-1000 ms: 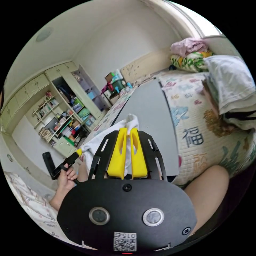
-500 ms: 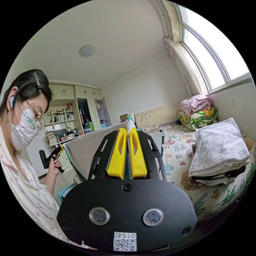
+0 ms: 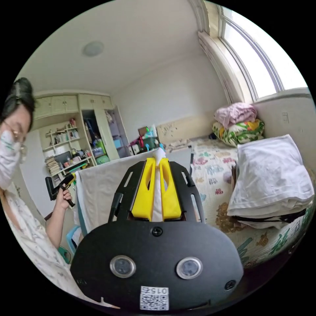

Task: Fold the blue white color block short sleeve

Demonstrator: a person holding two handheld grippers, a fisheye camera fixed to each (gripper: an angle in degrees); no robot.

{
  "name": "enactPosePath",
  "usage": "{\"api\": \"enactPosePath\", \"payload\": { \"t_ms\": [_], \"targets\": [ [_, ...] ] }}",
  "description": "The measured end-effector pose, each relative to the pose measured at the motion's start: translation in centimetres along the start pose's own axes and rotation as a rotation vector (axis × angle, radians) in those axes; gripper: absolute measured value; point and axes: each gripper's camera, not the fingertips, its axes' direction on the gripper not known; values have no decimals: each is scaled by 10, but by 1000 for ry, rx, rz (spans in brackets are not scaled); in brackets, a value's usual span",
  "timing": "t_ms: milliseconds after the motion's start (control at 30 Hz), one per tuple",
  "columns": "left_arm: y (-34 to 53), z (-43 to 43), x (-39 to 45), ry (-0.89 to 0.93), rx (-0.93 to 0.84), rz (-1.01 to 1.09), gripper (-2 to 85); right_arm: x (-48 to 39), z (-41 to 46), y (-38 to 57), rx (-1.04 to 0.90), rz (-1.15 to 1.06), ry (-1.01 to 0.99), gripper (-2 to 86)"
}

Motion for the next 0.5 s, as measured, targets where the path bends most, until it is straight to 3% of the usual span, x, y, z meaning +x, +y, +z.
{"api": "enactPosePath", "payload": {
  "t_ms": [267,500],
  "targets": [
    [131,242,-131,-173,-361,-195,-3,82,195,7,-355,113,170,0],
    [174,314,-170,-240,-415,-247,-2,112,262,-21,-424,97,211,4]
  ]
}}
